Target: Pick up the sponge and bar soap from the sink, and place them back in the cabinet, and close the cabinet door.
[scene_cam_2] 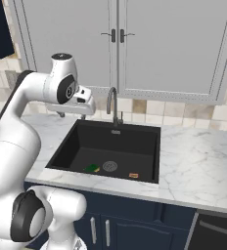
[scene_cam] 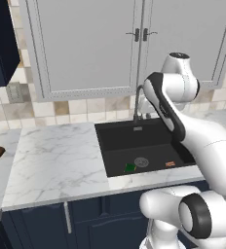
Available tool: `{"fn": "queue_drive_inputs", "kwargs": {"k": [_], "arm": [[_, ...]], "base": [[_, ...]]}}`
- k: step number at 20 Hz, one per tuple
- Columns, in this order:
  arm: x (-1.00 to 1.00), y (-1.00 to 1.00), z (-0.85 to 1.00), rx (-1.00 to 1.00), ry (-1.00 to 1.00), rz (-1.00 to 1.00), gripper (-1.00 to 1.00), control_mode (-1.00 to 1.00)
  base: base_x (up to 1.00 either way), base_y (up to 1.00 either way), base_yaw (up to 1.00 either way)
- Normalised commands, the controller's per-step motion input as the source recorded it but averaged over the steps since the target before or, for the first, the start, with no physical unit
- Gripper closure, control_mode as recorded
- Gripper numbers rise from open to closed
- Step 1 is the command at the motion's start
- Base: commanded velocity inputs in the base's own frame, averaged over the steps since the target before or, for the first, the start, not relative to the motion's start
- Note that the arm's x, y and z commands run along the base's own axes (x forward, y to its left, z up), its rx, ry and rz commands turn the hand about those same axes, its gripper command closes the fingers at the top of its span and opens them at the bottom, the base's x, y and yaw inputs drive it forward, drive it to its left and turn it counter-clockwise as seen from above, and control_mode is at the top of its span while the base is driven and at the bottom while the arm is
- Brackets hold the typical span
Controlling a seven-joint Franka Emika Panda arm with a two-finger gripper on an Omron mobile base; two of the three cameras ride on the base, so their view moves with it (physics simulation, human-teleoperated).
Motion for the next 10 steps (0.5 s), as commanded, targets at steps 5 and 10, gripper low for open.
{"fn": "queue_drive_inputs", "kwargs": {"k": [5, 10], "arm": [[0.09, 0.0, -0.26, 0.0, 0.0, 0.0, -1.0, -1.0], [0.14, 0.0, -0.27, 0.0, 0.01, 0.0, -1.0, -1.0]], "base": [[0.0, 0.0, 0.0], [0.0, 0.0, 0.0]]}}
